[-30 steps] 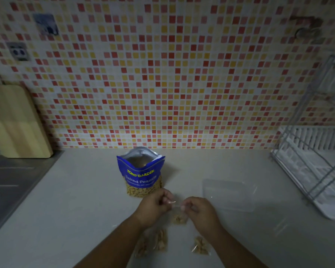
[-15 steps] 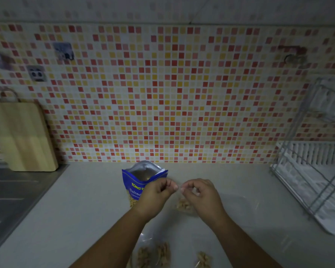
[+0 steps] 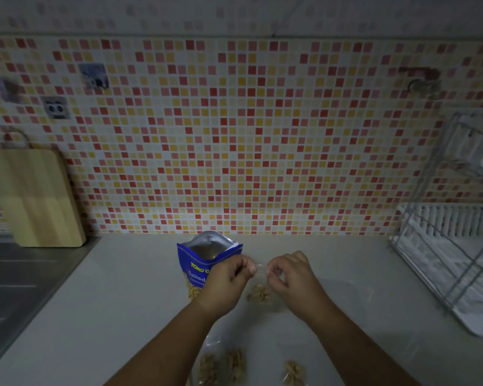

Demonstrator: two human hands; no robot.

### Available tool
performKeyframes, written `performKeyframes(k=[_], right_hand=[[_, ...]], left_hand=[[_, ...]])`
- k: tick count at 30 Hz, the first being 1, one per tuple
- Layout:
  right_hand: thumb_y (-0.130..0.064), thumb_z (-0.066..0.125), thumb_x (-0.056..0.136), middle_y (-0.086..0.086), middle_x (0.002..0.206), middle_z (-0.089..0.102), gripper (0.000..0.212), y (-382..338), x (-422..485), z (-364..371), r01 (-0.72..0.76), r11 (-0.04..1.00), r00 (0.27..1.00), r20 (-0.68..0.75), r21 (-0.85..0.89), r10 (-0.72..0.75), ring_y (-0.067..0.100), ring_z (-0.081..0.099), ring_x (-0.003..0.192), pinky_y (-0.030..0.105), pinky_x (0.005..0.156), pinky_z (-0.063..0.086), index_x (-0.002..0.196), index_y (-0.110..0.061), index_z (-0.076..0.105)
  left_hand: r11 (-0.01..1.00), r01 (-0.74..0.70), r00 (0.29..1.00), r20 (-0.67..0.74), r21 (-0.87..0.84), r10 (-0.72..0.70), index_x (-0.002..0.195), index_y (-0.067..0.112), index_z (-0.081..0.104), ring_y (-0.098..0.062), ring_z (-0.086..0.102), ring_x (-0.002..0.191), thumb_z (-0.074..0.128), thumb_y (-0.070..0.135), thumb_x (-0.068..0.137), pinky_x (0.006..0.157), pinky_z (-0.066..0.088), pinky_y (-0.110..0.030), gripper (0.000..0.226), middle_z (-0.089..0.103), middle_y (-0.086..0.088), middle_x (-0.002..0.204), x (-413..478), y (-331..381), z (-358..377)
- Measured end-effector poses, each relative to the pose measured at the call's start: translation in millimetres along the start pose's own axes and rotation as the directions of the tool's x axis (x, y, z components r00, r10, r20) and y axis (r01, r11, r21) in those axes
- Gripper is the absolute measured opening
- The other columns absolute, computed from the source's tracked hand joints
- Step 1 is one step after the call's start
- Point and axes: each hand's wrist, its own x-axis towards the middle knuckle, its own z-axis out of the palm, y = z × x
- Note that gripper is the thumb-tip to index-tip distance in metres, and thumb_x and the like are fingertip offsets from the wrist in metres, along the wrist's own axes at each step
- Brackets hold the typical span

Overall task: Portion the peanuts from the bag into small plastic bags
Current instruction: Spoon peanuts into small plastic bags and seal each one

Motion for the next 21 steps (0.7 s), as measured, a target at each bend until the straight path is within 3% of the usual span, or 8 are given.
performKeyframes(k=[4, 8, 10, 12, 14, 15, 18, 21], right_hand=[[-0.046, 0.036, 0.071, -0.019, 0.072, 0.048, 0.043, 6, -5, -1, 0.001, 1.0, 1.0, -0.023, 0.013, -0.001, -0.009, 0.037, 0.085, 0.003, 0.074, 0.031, 0.083, -0.019, 0.068], [-0.047, 0.033, 0.068, -0.02, 0.072, 0.047, 0.047, 10, -9, -3, -0.037, 0.999, 0.999, -0.026, 0.036, 0.038, -0.008, 0.039, 0.086, 0.002, 0.073, 0.031, 0.083, -0.018, 0.067], [-0.044, 0.039, 0.07, -0.02, 0.072, 0.048, 0.034, 16, -11, -3, -0.064, 0.996, 0.997, -0.042, 0.066, 0.067, -0.007, 0.04, 0.084, 0.004, 0.07, 0.031, 0.079, -0.022, 0.064], [-0.027, 0.055, 0.079, -0.017, 0.065, 0.049, 0.011, 26, -14, -8, -0.127, 0.984, 0.986, -0.094, 0.125, 0.139, -0.002, 0.043, 0.073, 0.009, 0.065, 0.032, 0.068, -0.029, 0.056], [-0.013, 0.06, 0.086, -0.011, 0.058, 0.049, 0.03, 39, -17, -13, -0.198, 0.951, 0.966, -0.115, 0.237, 0.23, -0.001, 0.045, 0.059, 0.014, 0.058, 0.034, 0.062, -0.029, 0.053], [-0.011, 0.061, 0.087, -0.009, 0.058, 0.05, 0.029, 42, -20, -14, -0.227, 0.924, 0.959, -0.095, 0.307, 0.267, -0.001, 0.047, 0.056, 0.012, 0.056, 0.036, 0.063, -0.027, 0.056], [-0.016, 0.066, 0.086, -0.008, 0.08, 0.065, 0.01, 38, -24, -3, -0.28, 0.842, 0.955, 0.041, 0.461, 0.295, 0.006, 0.056, 0.074, 0.02, 0.072, 0.046, 0.082, -0.025, 0.065], [-0.023, 0.068, 0.085, -0.01, 0.103, 0.065, 0.016, 29, -27, 19, -0.329, 0.824, 0.944, 0.139, 0.462, 0.299, 0.009, 0.054, 0.086, 0.024, 0.08, 0.048, 0.098, -0.03, 0.067]], left_hand=[[1.0, 0.022, 1.0, -0.003, 0.001, -0.022, 0.081, 0.018, 0.061, -0.012, 0.056, 0.073, 0.054, 0.022, 0.094, 0.068, 0.047, -0.028, 0.016, 0.062, -0.005, 0.076, -2, -1, -3], [0.998, 0.057, 0.998, -0.015, -0.015, -0.057, 0.079, 0.019, 0.06, -0.009, 0.054, 0.071, 0.053, 0.021, 0.094, 0.068, 0.046, -0.022, 0.016, 0.059, 0.003, 0.073, -5, -1, -5], [0.994, 0.082, 0.996, -0.032, -0.065, -0.085, 0.079, 0.018, 0.059, -0.01, 0.052, 0.07, 0.052, 0.018, 0.095, 0.065, 0.045, -0.018, 0.017, 0.057, 0.001, 0.072, -7, -2, -7], [0.978, 0.139, 0.984, -0.086, -0.154, -0.154, 0.08, 0.015, 0.059, -0.014, 0.054, 0.072, 0.051, 0.017, 0.095, 0.065, 0.046, -0.019, 0.018, 0.059, -0.005, 0.075, -8, -6, -15], [0.971, 0.162, 0.979, -0.098, -0.177, -0.181, 0.079, 0.014, 0.06, -0.018, 0.056, 0.075, 0.051, 0.016, 0.095, 0.069, 0.048, -0.028, 0.019, 0.061, -0.008, 0.078, -8, -14, -26], [0.972, 0.161, 0.981, -0.082, -0.173, -0.177, 0.077, 0.014, 0.059, -0.019, 0.055, 0.073, 0.051, 0.015, 0.095, 0.069, 0.046, -0.03, 0.02, 0.06, -0.007, 0.075, -9, -18, -29], [0.966, 0.161, 0.985, -0.028, -0.202, -0.17, 0.074, 0.015, 0.058, -0.018, 0.049, 0.069, 0.052, 0.01, 0.095, 0.066, 0.042, -0.028, 0.022, 0.055, 0.0, 0.066, -12, -26, -28], [0.954, 0.182, 0.983, 0.038, -0.238, -0.178, 0.076, 0.013, 0.057, -0.017, 0.048, 0.07, 0.05, 0.005, 0.095, 0.068, 0.043, -0.026, 0.021, 0.054, -0.002, 0.069, -14, -29, -16]])
